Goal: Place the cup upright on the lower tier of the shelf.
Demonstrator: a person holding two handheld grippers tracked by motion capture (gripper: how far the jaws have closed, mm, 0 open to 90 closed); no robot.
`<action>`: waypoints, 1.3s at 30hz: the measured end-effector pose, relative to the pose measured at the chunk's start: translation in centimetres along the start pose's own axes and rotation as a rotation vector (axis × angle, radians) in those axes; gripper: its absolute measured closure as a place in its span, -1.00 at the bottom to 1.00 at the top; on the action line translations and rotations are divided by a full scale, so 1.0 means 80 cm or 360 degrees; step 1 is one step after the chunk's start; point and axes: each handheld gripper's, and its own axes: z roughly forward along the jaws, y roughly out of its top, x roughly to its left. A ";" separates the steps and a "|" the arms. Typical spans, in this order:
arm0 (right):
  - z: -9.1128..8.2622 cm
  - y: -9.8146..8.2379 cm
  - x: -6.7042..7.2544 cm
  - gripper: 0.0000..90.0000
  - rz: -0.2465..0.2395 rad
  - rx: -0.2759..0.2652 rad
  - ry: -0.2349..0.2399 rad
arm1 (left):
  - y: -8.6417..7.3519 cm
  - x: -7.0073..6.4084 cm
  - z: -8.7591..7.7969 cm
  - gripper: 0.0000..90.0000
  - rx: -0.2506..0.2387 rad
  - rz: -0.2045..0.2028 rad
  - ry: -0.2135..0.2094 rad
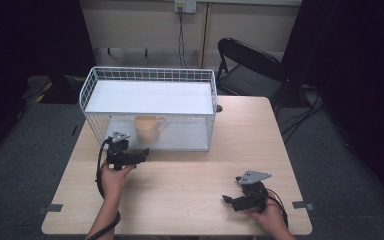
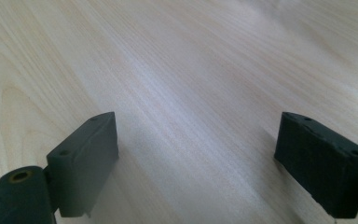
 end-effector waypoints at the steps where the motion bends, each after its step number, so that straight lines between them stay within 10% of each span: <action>1: 0.000 0.000 0.000 -0.72 0.0000 0.0000 0.0000 | -0.001 0.001 -0.002 -0.72 -0.0010 -0.0007 -0.0003; 39: 0.000 0.000 0.000 -0.72 0.0000 0.0000 0.0000 | -0.068 0.027 -0.037 -0.89 0.0079 0.0052 -0.0135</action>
